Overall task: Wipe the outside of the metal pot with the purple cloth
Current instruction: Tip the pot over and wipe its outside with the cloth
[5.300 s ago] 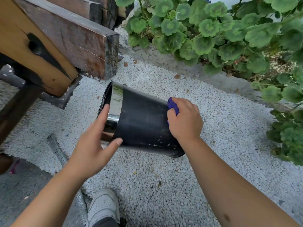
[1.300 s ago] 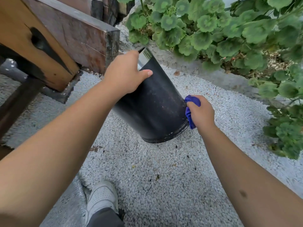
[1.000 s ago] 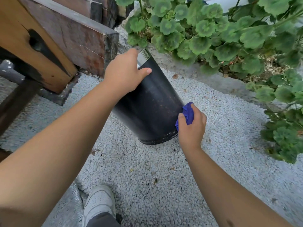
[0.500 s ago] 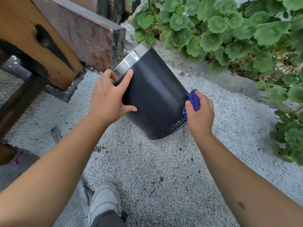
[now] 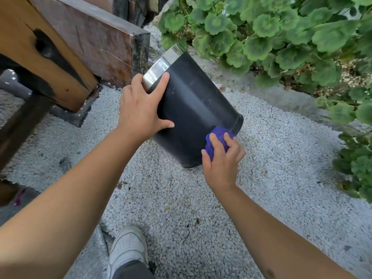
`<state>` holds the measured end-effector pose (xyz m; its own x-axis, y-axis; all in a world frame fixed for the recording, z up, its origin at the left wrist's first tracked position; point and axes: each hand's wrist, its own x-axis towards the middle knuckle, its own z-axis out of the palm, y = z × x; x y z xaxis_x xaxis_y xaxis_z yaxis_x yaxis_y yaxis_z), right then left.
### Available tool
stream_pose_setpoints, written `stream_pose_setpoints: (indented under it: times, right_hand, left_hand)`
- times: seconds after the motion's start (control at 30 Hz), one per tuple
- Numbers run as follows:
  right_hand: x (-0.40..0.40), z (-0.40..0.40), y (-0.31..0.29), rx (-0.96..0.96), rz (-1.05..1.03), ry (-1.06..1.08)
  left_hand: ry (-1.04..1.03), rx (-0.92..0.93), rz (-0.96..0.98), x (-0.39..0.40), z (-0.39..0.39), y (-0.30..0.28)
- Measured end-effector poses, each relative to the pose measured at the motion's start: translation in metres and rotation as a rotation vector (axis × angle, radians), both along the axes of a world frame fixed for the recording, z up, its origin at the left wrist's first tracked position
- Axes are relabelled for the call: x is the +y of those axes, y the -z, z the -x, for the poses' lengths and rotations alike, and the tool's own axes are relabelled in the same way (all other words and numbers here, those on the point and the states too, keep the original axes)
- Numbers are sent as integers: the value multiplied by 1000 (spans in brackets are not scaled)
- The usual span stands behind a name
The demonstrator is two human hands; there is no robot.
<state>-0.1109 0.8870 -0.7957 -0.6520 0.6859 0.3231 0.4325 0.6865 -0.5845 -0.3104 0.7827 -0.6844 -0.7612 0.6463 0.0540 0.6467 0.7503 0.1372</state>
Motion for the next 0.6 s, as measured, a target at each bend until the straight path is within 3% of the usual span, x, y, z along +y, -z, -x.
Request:
stream_pose_setpoints:
  times: [0.1, 0.2, 0.33, 0.47, 0.6]
  right_hand:
    - [9, -1, 3, 17, 43, 22]
    - [17, -4, 1, 56, 241, 49]
    - [23, 0, -6, 144, 581, 173]
    - [50, 3, -17, 202, 711, 257]
    - [67, 7, -23, 225, 781, 271]
  left_hand:
    - [43, 4, -86, -1, 3, 4]
    - [-26, -226, -324, -23, 14, 15]
    - [-68, -306, -230, -44, 9, 24]
    - [48, -345, -220, -36, 7, 4]
    - [100, -253, -171, -29, 9, -27]
